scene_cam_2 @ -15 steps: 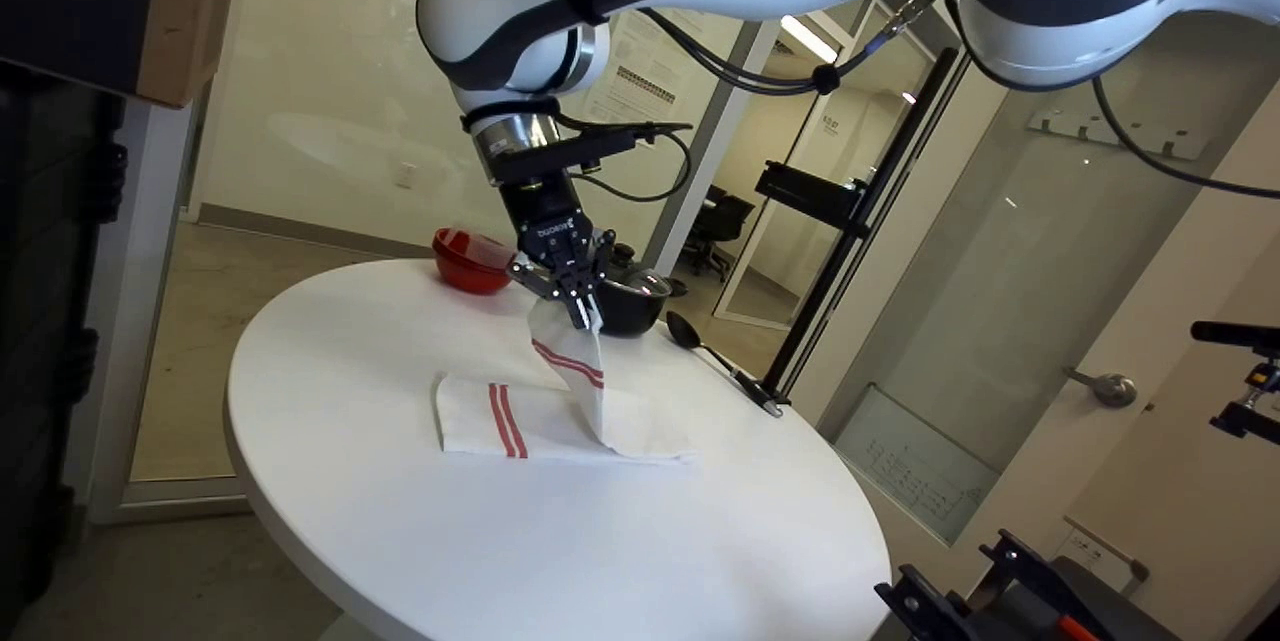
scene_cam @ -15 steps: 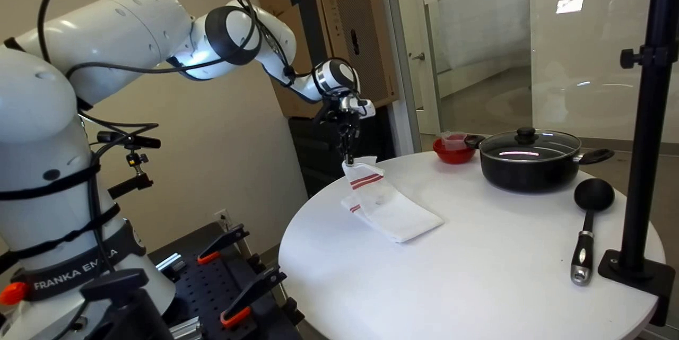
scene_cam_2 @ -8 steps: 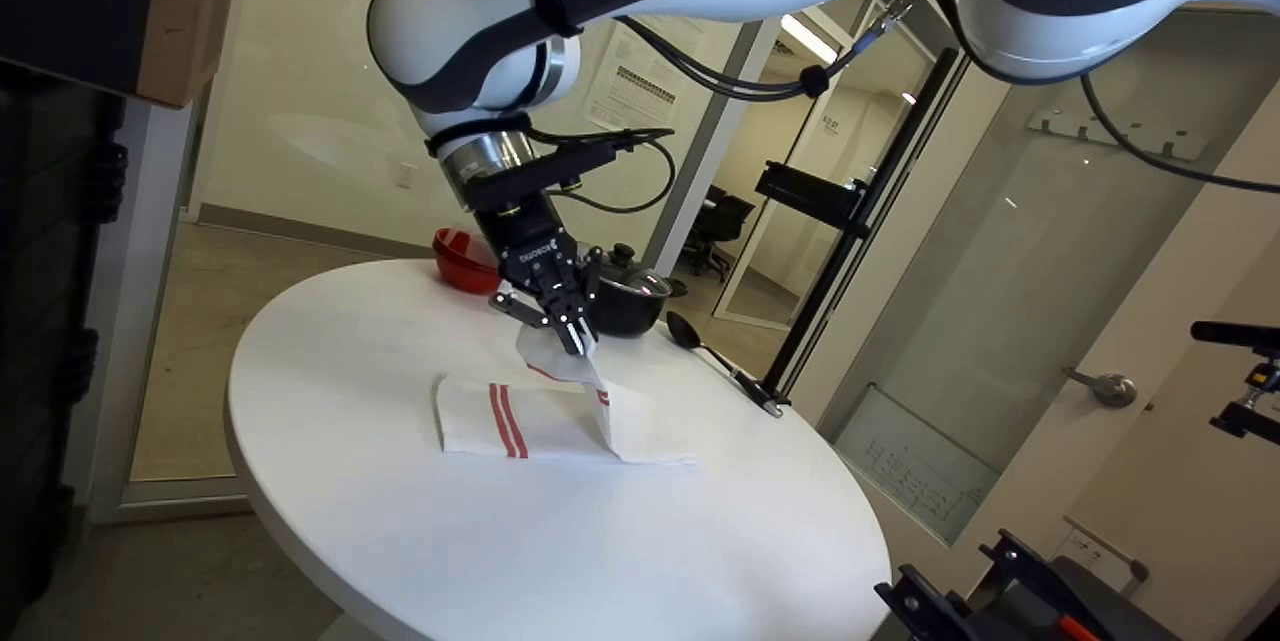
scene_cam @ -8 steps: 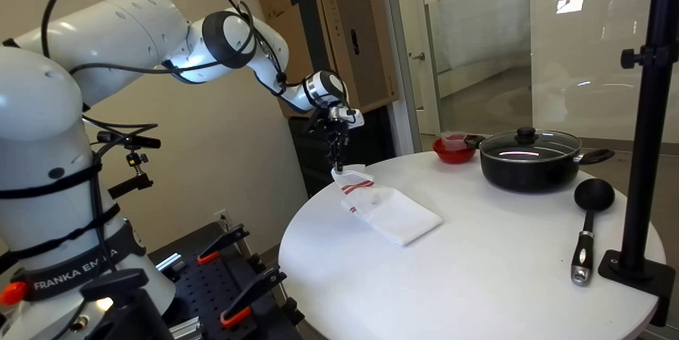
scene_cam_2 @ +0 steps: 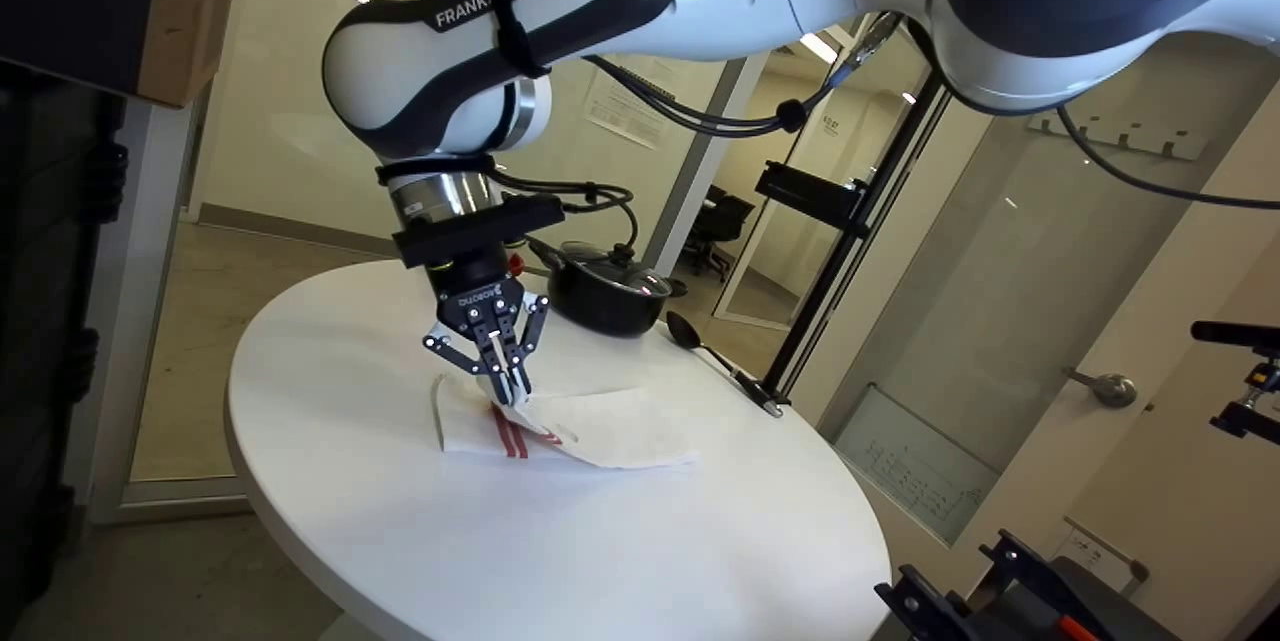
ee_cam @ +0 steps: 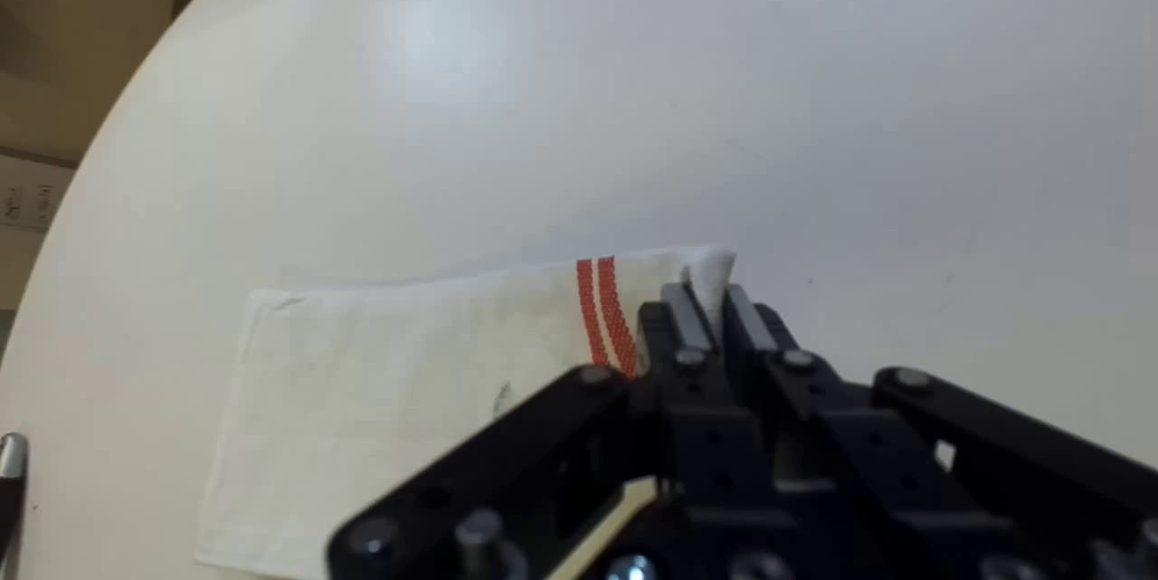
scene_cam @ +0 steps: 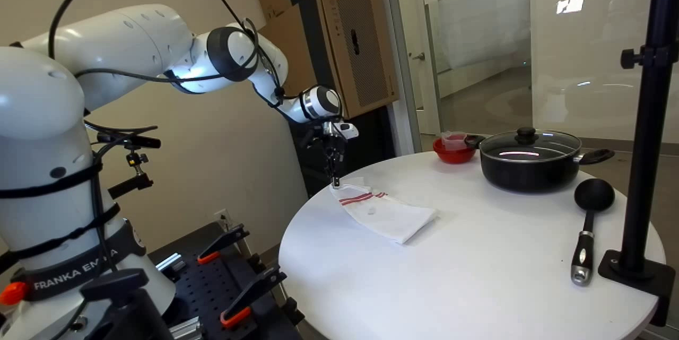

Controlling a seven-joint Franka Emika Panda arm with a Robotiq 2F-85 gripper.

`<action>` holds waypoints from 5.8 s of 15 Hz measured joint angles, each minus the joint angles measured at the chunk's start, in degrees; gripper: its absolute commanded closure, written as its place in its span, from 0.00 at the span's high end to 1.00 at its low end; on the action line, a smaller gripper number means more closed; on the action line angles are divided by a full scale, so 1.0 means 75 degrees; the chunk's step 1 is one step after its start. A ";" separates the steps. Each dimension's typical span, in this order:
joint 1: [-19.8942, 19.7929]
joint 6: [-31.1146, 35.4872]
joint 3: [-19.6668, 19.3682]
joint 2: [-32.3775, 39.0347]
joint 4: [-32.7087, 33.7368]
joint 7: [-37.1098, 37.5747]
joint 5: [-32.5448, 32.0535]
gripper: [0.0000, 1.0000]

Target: Fold the white towel

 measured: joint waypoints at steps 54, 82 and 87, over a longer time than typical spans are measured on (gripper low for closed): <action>-0.3384 0.7295 -0.0197 -0.2564 -0.6762 -0.3462 0.0799 1.00; -0.4810 0.7140 0.0717 -0.4962 -0.8333 -0.4690 0.2550 0.55; -0.4297 0.8599 0.0507 -0.5049 -0.8817 -0.4682 0.2182 0.91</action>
